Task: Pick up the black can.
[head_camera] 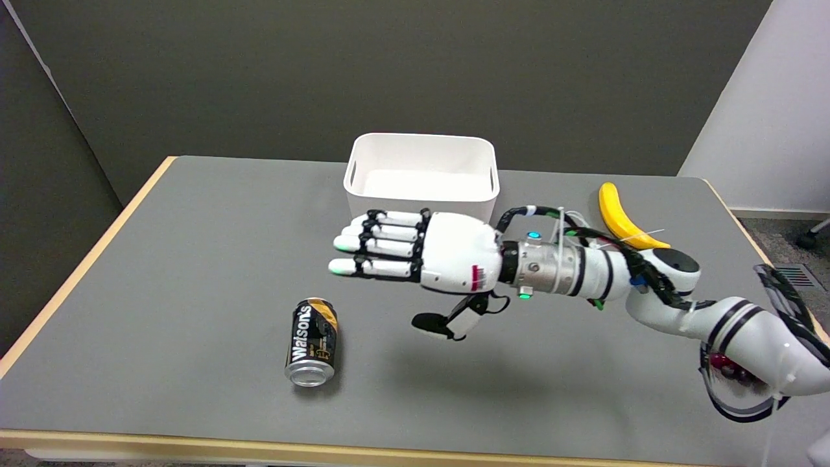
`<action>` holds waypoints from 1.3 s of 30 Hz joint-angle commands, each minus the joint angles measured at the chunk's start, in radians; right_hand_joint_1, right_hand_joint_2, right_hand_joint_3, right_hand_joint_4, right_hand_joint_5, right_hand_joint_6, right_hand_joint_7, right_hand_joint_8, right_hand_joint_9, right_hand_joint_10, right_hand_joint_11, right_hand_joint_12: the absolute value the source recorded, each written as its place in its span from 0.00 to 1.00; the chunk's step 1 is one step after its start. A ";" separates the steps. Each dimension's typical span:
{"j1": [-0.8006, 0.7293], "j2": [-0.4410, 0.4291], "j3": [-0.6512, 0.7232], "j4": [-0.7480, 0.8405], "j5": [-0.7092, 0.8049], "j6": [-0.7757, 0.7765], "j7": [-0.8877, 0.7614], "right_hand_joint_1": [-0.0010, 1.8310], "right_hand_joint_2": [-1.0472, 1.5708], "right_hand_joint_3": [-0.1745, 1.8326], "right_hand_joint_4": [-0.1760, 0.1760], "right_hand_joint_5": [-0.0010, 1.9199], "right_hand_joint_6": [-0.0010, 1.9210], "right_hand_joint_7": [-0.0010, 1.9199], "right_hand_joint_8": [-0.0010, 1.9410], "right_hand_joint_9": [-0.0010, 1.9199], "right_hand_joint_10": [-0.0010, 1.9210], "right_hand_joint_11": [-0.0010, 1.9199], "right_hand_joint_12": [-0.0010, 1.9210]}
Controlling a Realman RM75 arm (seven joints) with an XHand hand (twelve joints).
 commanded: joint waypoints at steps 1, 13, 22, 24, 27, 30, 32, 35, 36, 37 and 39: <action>0.105 -0.102 -0.157 -0.069 -0.067 -0.043 -0.033 0.43 0.63 0.55 0.62 0.00 0.00 0.00 0.00 0.00 0.18 0.00 0.29; 0.152 -0.190 -0.237 -0.125 -0.110 -0.088 -0.033 0.42 0.63 0.56 0.62 0.00 0.00 0.00 0.00 0.00 0.19 0.00 0.31; 0.220 -0.270 -0.305 -0.239 -0.103 -0.082 -0.033 0.42 0.64 0.55 0.61 0.00 0.00 0.00 0.00 0.00 0.20 0.00 0.30; 0.228 -0.288 -0.313 -0.265 -0.103 -0.082 -0.033 0.42 0.64 0.54 0.61 0.00 0.00 0.00 0.00 0.00 0.20 0.00 0.30; 0.237 -0.319 -0.322 -0.299 -0.113 -0.084 -0.033 0.42 0.64 0.54 0.62 0.00 0.00 0.00 0.00 0.00 0.20 0.00 0.30; 0.253 -0.343 -0.333 -0.330 -0.117 -0.079 -0.033 0.42 0.64 0.54 0.62 0.00 0.00 0.00 0.00 0.00 0.20 0.00 0.30; 0.259 -0.350 -0.337 -0.344 -0.117 -0.081 -0.033 0.42 0.64 0.54 0.62 0.00 0.00 0.00 0.00 0.00 0.20 0.00 0.30; 0.265 -0.358 -0.344 -0.359 -0.116 -0.091 -0.033 0.44 0.64 0.58 0.62 0.00 0.00 0.00 0.00 0.00 0.20 0.00 0.31; 0.266 -0.361 -0.344 -0.368 -0.117 -0.092 -0.033 0.44 0.64 0.58 0.62 0.00 0.00 0.00 0.00 0.00 0.20 0.00 0.31; 0.267 -0.364 -0.344 -0.373 -0.115 -0.092 -0.033 0.44 0.64 0.58 0.62 0.00 0.00 0.00 0.01 0.00 0.20 0.00 0.31; 0.267 -0.369 -0.343 -0.390 -0.111 -0.093 -0.039 0.44 0.64 0.58 0.62 0.00 0.00 0.00 0.01 0.00 0.20 0.00 0.31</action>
